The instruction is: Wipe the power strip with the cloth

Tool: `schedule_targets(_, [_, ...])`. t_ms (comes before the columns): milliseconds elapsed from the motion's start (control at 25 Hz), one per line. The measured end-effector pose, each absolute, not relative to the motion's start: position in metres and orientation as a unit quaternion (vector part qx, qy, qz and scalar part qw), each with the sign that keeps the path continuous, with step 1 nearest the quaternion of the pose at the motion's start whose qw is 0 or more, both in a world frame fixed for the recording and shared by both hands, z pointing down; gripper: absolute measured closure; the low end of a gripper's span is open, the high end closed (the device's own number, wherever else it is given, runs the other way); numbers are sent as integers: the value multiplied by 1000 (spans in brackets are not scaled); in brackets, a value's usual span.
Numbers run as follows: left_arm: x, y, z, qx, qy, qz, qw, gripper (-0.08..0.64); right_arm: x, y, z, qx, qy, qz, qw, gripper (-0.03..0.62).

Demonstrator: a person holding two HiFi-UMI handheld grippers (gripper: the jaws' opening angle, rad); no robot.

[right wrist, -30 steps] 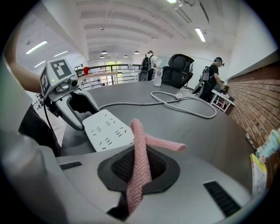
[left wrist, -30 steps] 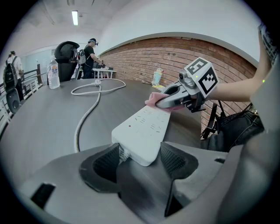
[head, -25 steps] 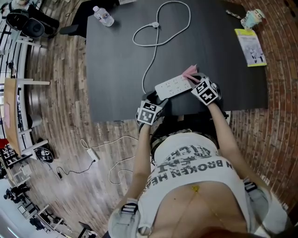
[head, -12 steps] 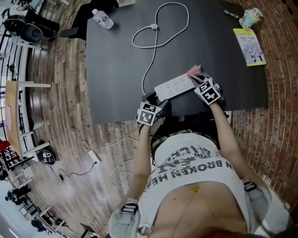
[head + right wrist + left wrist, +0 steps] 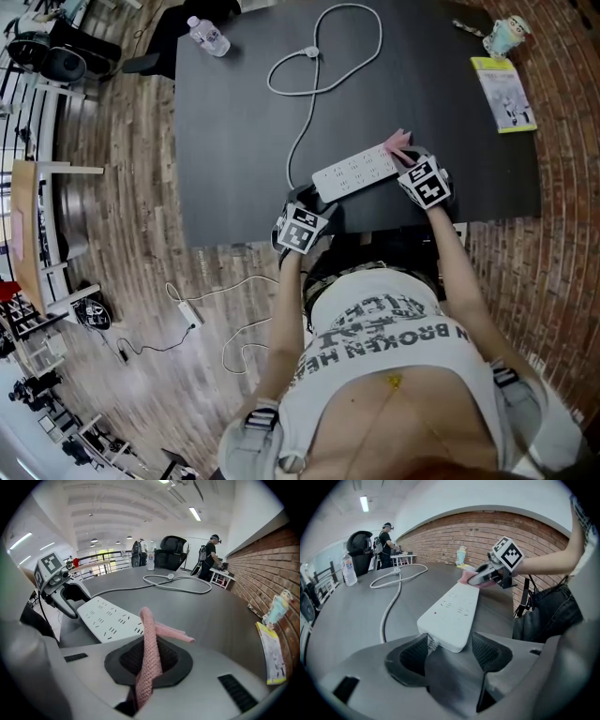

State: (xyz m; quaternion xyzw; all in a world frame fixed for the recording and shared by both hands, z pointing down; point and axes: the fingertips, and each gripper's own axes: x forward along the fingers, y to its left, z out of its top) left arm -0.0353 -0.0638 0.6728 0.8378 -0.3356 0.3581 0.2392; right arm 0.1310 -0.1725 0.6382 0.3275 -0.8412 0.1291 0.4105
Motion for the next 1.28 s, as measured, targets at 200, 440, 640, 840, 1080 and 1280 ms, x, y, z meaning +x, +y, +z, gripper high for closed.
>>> schedule_targets(200, [-36,-63,678,839,-335,363,227,281,132,-173,638,338,-835,121,417,575])
schedule_targets(440, [-34,-65,673,831,-345,381,214,282,107,-156,618,319,-849,100,410,575])
schedule_targets(640, [-36,-64,673,822,-352,395,212,282,47,-125,599,237,-892,80,376,575])
schedule_targets(840, [-35,-65,674,821,-350,398,214,282,-9,-89,602,142,-913,58,379,575])
schedule_targets(1080, [-34,-65,674,823,-346,395,217,282,-45,-62,616,72,-913,51,399,575])
schedule_targets(1280, [-34,-65,674,822,-342,398,220,282,-55,-55,630,56,-905,50,419,575])
